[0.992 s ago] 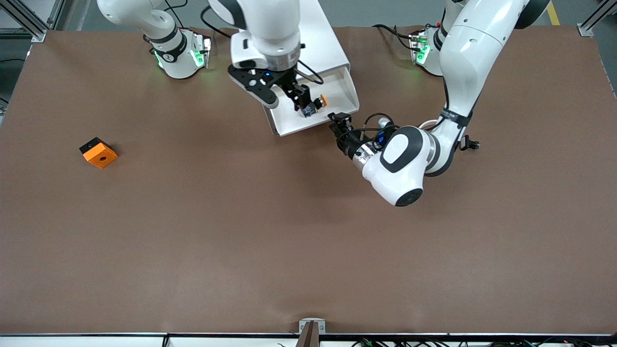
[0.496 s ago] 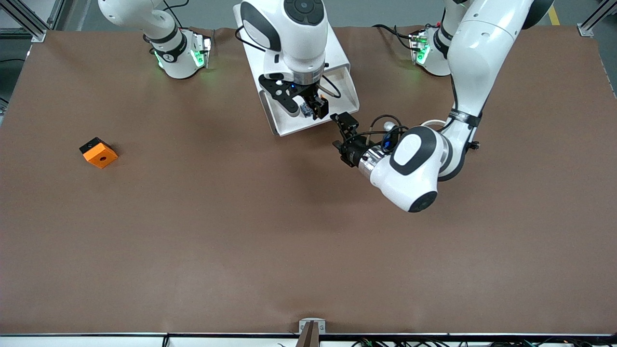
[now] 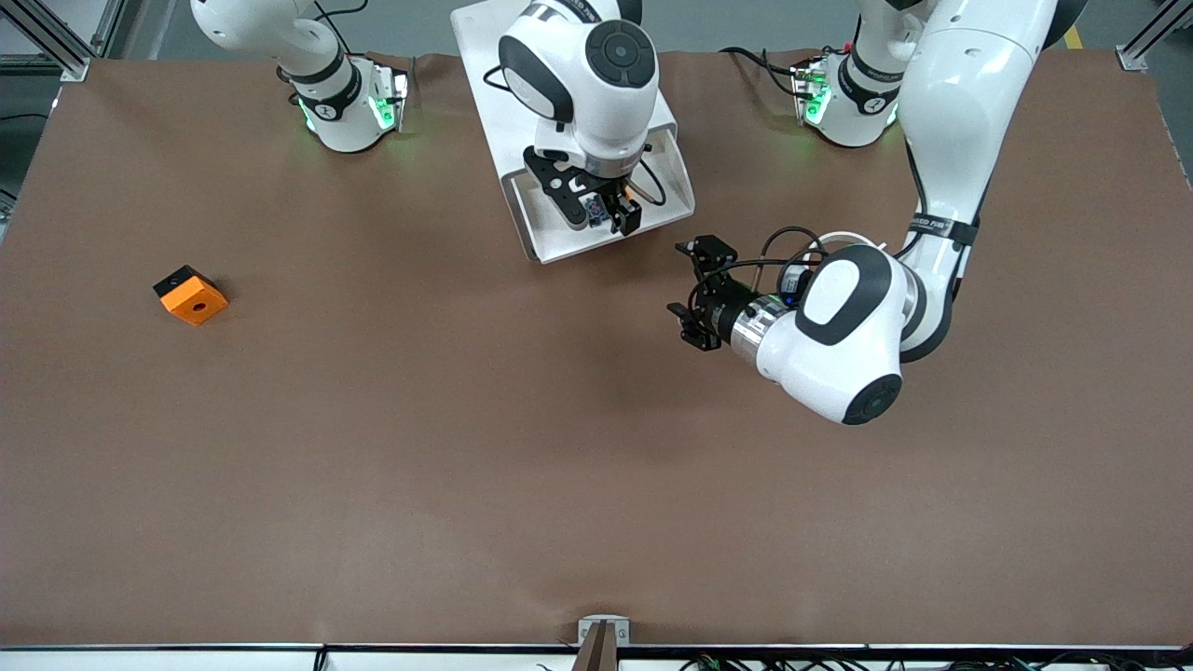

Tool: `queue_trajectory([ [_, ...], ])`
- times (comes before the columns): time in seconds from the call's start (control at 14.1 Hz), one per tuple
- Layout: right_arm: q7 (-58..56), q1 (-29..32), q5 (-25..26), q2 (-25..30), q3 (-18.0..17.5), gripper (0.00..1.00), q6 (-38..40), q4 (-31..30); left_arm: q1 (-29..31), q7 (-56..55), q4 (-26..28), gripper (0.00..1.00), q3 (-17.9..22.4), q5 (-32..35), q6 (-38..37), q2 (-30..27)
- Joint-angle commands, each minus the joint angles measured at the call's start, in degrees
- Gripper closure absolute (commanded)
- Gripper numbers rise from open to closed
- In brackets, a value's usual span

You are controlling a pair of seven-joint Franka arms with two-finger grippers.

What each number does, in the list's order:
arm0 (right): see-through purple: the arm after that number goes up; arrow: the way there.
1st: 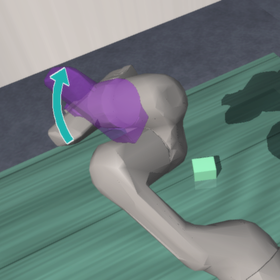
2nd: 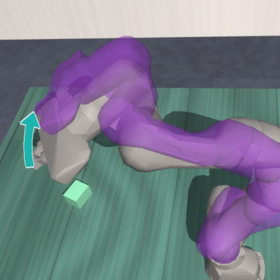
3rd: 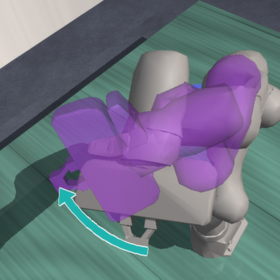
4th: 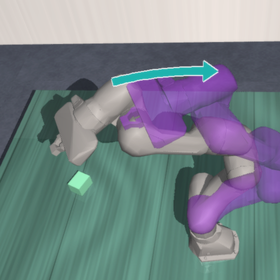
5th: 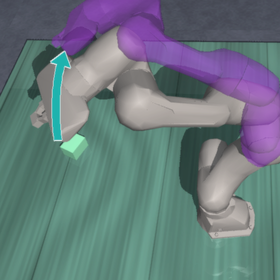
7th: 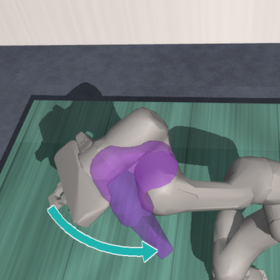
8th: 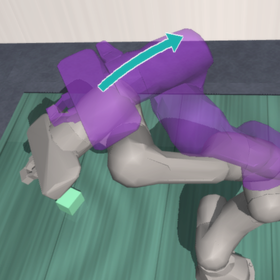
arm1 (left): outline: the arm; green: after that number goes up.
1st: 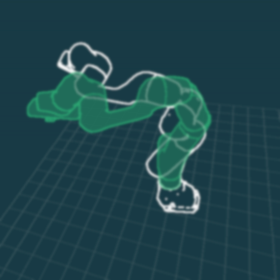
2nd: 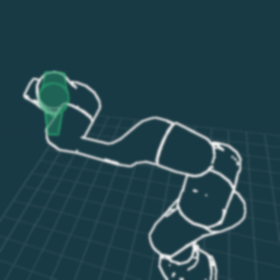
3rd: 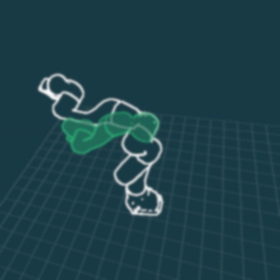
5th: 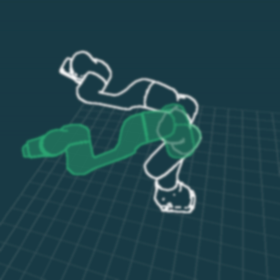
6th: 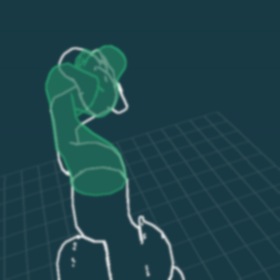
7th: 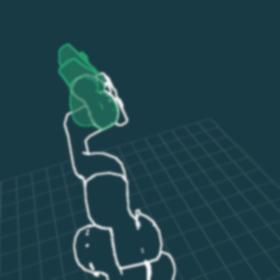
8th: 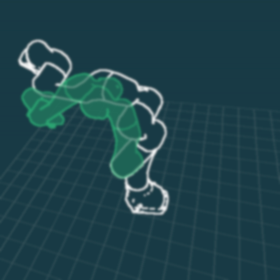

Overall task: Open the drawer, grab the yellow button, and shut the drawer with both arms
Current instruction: 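Grasp the orange button inside the drawer with the right gripper, then lift the orange button out with the right gripper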

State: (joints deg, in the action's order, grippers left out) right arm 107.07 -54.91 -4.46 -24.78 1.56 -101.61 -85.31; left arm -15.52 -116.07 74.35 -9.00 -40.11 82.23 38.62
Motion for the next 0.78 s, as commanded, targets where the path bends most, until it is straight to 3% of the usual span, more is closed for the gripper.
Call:
queue_trajectory([
  [0.0, 1.0, -0.6, -0.7, -1.0, 0.6, 0.00, -0.2, -0.1, 0.0, 2.2, -1.4, 0.00, 2.4, 2.7, 0.6, -1.0],
  [0.07, 0.9, -0.7, -0.7, -1.1, 0.6, 0.05, -0.2, -0.1, -0.1, 4.9, -1.4, 0.00, 2.4, 4.8, 1.3, -1.0],
  [0.28, 0.6, -0.6, -0.8, -1.1, 0.6, 0.54, -0.2, -0.1, -1.1, 15.4, -1.1, 0.00, 1.7, 14.6, 4.0, -2.2],
  [0.5, 0.2, -0.4, -0.8, -1.1, 0.6, 0.73, 0.0, 0.0, -3.5, 21.3, -1.0, 0.00, 1.4, 21.9, 8.7, -2.3],
  [0.71, 0.1, 0.6, -2.2, -1.0, 0.6, 0.76, 0.4, 0.8, -6.3, 25.5, -0.8, 0.00, 1.1, 28.5, 11.0, -2.2],
])
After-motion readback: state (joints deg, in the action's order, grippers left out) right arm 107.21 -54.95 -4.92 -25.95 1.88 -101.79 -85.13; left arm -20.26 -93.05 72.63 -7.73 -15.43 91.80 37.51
